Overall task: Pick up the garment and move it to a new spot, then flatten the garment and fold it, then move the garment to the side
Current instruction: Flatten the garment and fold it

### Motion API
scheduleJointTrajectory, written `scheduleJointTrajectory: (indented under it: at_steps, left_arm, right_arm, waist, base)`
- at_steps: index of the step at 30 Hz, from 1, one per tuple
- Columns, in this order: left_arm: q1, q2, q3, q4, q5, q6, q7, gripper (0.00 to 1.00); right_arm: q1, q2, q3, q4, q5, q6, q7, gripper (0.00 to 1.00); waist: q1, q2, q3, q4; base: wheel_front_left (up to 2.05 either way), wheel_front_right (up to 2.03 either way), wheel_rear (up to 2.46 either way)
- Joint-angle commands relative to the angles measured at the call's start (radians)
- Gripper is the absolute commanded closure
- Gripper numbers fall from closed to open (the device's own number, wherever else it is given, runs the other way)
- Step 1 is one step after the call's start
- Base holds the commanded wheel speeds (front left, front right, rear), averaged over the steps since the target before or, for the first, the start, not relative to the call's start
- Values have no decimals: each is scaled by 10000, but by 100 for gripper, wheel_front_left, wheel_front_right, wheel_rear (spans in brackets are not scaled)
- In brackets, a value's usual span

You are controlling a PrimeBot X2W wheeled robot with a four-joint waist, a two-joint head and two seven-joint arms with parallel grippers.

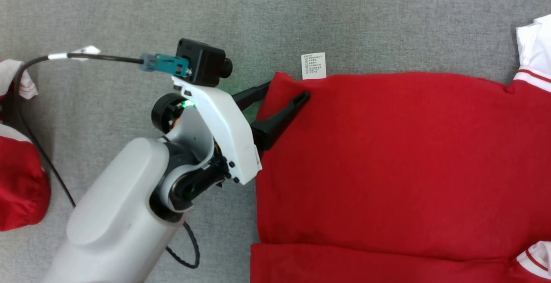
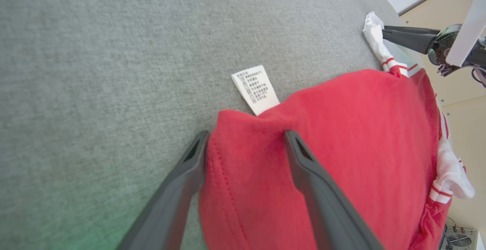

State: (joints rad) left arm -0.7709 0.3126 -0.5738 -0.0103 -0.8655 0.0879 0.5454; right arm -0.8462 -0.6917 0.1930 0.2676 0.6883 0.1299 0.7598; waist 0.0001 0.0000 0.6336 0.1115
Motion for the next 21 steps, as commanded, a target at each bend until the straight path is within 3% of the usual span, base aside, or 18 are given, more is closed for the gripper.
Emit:
scheduleJointTrajectory:
  at_steps: [1, 4, 6, 7, 8, 21]
  left_arm:
    - [98, 14, -181, 215, 58, -32, 232, 0]
    - [121, 6, -315, 294, 14, -83, 377, 0]
    - [176, -22, -454, 362, -44, -161, 475, 100]
    - [208, -36, -517, 383, -70, -212, 494, 100]
    - [222, -46, -548, 389, -77, -251, 481, 100]
    - [-403, -95, 322, 761, 130, -259, -851, 100]
  right_arm:
    - [127, 238, 310, 202, 144, 11, 139, 0]
    - [128, 316, 469, 225, 239, 22, 178, 0]
    - [137, 441, 642, 266, 429, 34, 279, 0]
    - [123, 496, 740, 266, 564, 44, 299, 75]
    - [93, 542, 782, 273, 714, 44, 273, 100]
    - [-897, -69, 644, 250, 944, 7, -1950, 100]
  waist:
    - [-1, 0, -3, -11]
    - [-1, 0, -3, -19]
    - [-1, 0, -7, -18]
    - [-1, 0, -12, -12]
    - [-1, 0, -19, -3]
    - [-1, 0, -423, -18]
  base:
    - [0, 0, 0]
    - [0, 0, 0]
    - [0, 0, 0]
    - [0, 0, 0]
    - [0, 0, 0]
    - [0, 0, 0]
